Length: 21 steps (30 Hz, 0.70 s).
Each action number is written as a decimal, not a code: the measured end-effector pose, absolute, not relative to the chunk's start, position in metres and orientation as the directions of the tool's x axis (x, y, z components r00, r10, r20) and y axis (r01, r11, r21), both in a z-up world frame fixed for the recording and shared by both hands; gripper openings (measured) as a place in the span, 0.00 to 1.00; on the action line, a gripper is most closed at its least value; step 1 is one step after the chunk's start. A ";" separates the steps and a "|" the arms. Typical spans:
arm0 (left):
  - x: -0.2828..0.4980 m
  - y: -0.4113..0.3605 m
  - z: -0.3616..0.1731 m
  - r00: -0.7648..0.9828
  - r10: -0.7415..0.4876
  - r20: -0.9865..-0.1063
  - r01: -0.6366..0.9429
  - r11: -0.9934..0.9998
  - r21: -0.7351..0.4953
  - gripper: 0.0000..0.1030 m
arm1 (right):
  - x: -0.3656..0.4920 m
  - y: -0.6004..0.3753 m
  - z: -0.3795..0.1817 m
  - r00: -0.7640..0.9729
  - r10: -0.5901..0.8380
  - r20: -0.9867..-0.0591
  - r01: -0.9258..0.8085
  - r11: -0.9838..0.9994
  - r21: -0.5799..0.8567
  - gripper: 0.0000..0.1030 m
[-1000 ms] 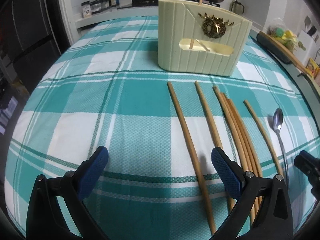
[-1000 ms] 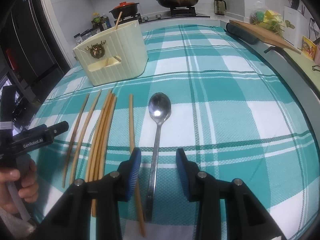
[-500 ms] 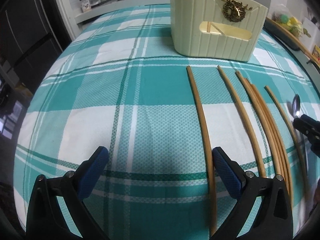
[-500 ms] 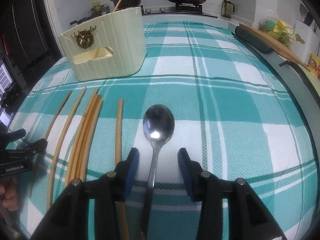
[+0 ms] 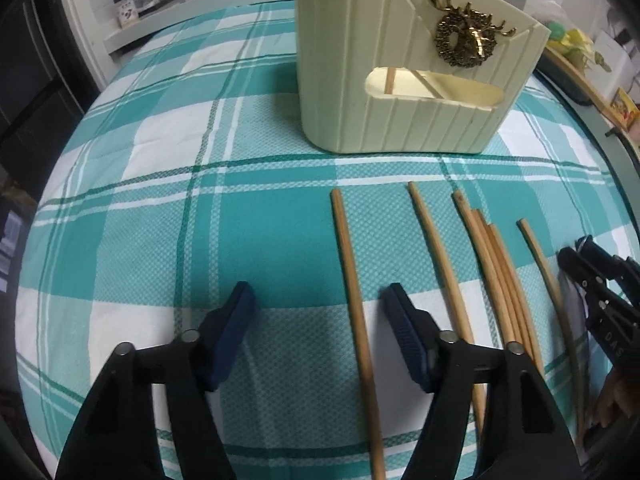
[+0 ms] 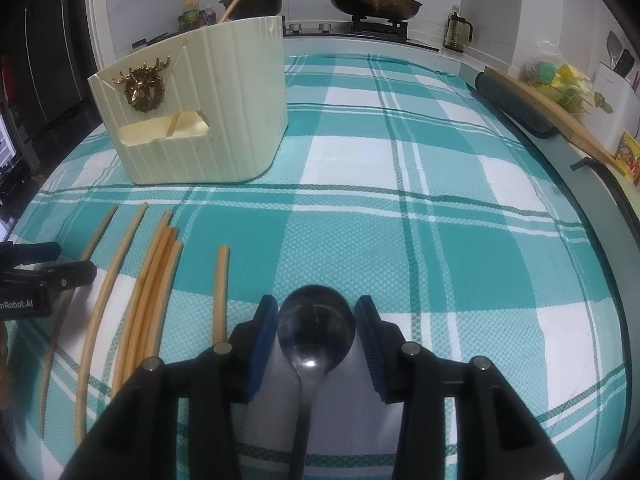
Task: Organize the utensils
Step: 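Close the right tool on the spoon while the left tool grasps a chopstick, then lift and carry the spoon with the right tool while the left tool carries the chopstick to the holder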
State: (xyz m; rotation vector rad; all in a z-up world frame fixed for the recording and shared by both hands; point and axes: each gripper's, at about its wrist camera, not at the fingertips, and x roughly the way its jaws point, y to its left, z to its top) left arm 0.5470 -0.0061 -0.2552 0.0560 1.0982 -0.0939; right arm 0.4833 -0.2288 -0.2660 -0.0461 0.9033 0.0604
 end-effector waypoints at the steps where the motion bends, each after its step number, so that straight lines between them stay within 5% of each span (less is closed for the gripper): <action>1: 0.547 -0.010 -0.254 0.453 -0.049 -0.890 0.114 0.993 0.004 0.44 | 0.482 -0.229 -0.266 0.625 0.026 -0.780 -0.064 0.998 -0.018 0.36; 4: 0.549 -0.019 -0.252 0.455 -0.061 -0.889 0.143 0.990 0.006 0.18 | 0.482 -0.229 -0.266 0.630 0.018 -0.777 -0.054 0.998 -0.021 0.35; 7: 0.549 -0.020 -0.251 0.459 -0.082 -0.884 0.142 0.990 -0.018 0.07 | 0.483 -0.229 -0.265 0.628 0.021 -0.778 -0.062 0.998 -0.023 0.35; 21: 0.506 0.004 -0.191 0.569 -0.264 -0.779 0.179 0.964 -0.197 0.04 | 0.464 -0.250 -0.234 0.649 0.092 -0.756 -0.069 0.996 0.061 0.35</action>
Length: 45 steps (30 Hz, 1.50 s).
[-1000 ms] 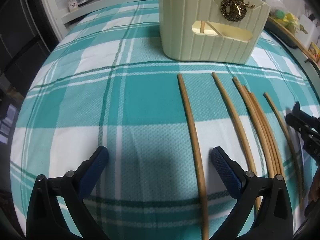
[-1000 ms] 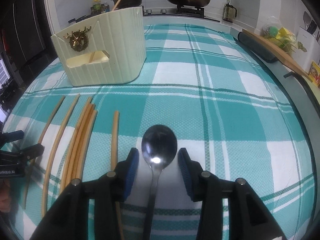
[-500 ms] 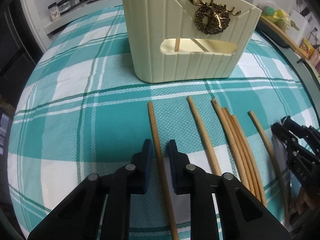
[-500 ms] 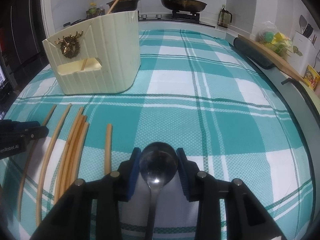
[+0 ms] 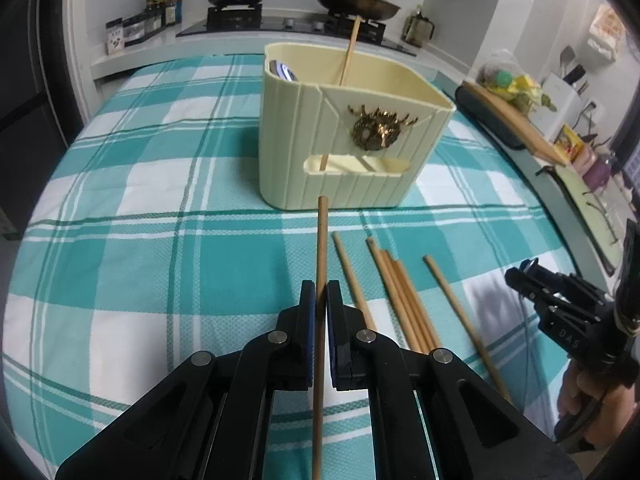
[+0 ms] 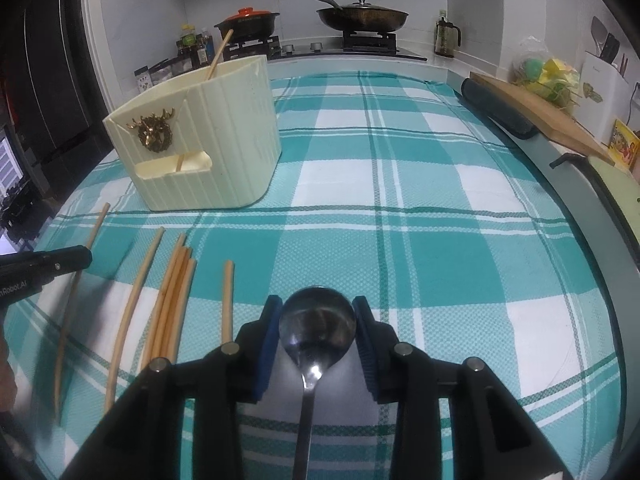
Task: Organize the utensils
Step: 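Lift and carry the spoon with the right tool while the left tool carries the chopstick to the holder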
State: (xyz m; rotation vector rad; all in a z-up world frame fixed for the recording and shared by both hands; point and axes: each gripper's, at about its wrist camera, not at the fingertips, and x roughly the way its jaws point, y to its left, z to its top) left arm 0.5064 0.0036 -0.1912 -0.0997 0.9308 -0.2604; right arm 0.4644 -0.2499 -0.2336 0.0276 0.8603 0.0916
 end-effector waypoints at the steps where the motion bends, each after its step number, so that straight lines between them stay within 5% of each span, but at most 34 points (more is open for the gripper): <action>1: 0.503 0.006 -0.186 0.574 -0.282 -0.769 0.182 0.959 -0.216 0.04 | 0.461 -0.250 -0.229 0.654 0.098 -0.750 -0.073 0.995 0.066 0.35; 23: 0.436 0.041 -0.110 0.693 -0.381 -0.612 0.224 0.921 -0.319 0.04 | 0.397 -0.236 -0.138 0.749 0.217 -0.626 -0.191 0.975 0.111 0.35; 45: 0.468 0.060 -0.033 0.741 -0.421 -0.523 0.267 0.899 -0.346 0.04 | 0.438 -0.229 -0.057 0.793 0.257 -0.553 -0.243 0.965 0.100 0.35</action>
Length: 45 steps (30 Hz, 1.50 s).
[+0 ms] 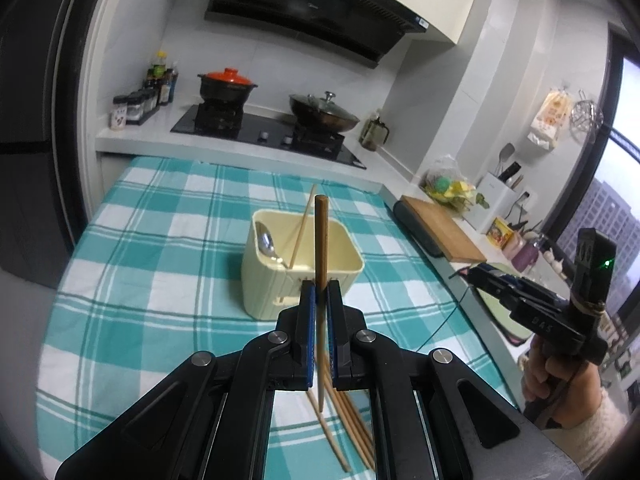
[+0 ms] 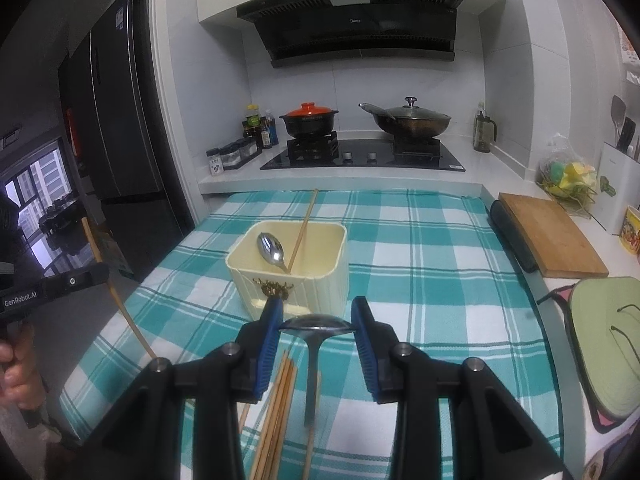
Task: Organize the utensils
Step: 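Lift and carry the spoon with the right tool while the left tool carries the chopstick to the holder, then open the right tool over the holder to drop the spoon while the left tool releases the chopstick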
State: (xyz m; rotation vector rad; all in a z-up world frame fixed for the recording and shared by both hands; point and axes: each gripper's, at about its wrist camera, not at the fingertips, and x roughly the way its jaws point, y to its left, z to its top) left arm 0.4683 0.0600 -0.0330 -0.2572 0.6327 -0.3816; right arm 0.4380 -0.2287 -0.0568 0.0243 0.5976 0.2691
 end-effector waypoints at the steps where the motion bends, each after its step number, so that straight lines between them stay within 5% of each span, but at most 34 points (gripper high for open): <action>1: 0.474 0.060 -0.024 0.749 -0.420 -0.512 0.270 0.900 -0.343 0.04 | 0.443 -0.227 -0.049 0.796 0.261 -0.545 -0.247 0.964 0.101 0.35; 11: 0.541 0.044 0.040 0.852 -0.352 -0.388 0.277 0.931 -0.238 0.04 | 0.519 -0.202 0.019 0.855 0.261 -0.449 -0.262 0.963 0.060 0.35; 17: 0.597 0.033 0.018 0.853 -0.296 -0.429 0.223 0.951 -0.213 0.04 | 0.566 -0.187 0.010 0.863 0.278 -0.423 -0.281 0.958 0.055 0.35; 27: 0.656 0.012 -0.081 0.726 -0.252 -0.640 0.170 0.967 -0.189 0.04 | 0.637 -0.166 -0.095 0.670 0.298 -0.680 -0.297 0.947 0.122 0.35; 35: 0.667 -0.002 -0.107 0.690 -0.223 -0.688 0.147 0.975 -0.168 0.05 | 0.663 -0.168 -0.135 0.609 0.277 -0.744 -0.252 0.956 0.150 0.35; 39: 0.659 0.005 -0.101 0.702 -0.216 -0.679 0.126 0.976 -0.180 0.31 | 0.670 -0.171 -0.134 0.613 0.278 -0.739 -0.244 0.957 0.157 0.36; 45: 0.614 0.016 -0.090 0.695 -0.195 -0.692 0.156 0.980 -0.119 0.45 | 0.651 -0.181 -0.108 0.646 0.282 -0.710 -0.241 0.957 0.161 0.38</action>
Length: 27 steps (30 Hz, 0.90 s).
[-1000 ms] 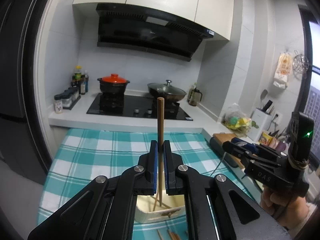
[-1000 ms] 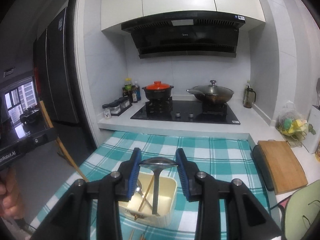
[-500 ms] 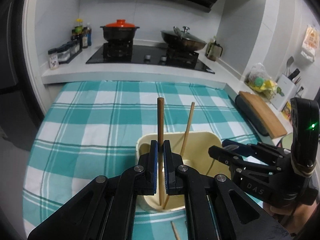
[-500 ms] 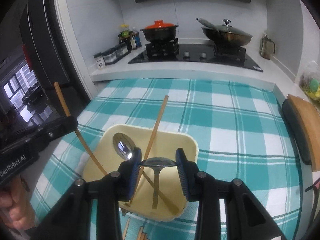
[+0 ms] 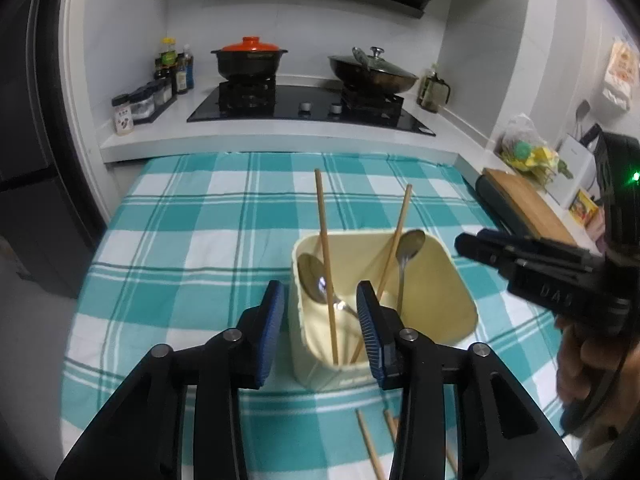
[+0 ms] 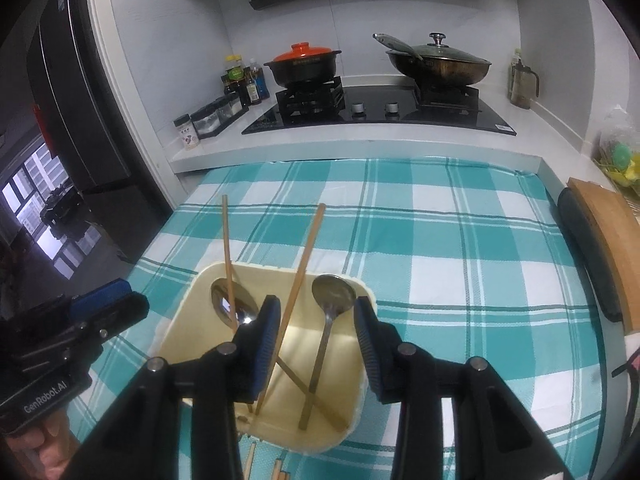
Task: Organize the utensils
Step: 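Open the right tool over the holder to drop the spoon while the left tool releases the chopstick, then move both open tools back over the loose wooden chopsticks on the cloth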
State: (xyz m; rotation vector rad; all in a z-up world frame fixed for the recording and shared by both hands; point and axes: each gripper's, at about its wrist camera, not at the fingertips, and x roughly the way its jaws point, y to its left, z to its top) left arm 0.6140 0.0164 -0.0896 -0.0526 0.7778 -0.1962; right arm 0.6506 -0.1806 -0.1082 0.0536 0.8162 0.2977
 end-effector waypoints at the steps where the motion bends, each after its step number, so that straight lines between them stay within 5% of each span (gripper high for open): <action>1: 0.602 0.018 -0.089 0.690 -0.192 -0.698 0.168 0.980 -0.104 0.51 | 0.643 -0.183 -0.103 0.651 0.283 -0.705 -0.248 0.956 0.155 0.38; 8: 0.489 0.029 -0.121 0.612 -0.177 -0.771 0.259 0.966 -0.016 0.63 | 0.557 -0.202 -0.093 0.640 0.286 -0.713 -0.307 0.946 0.104 0.39; 19: 0.373 0.019 -0.181 0.623 -0.193 -0.758 0.088 0.980 -0.177 0.68 | 0.386 -0.222 -0.173 0.669 0.190 -0.719 -0.288 0.957 -0.015 0.40; 27: 0.355 0.000 -0.188 0.632 -0.211 -0.745 0.091 0.976 -0.199 0.71 | 0.308 -0.223 -0.207 0.702 0.155 -0.695 -0.157 0.986 0.062 0.39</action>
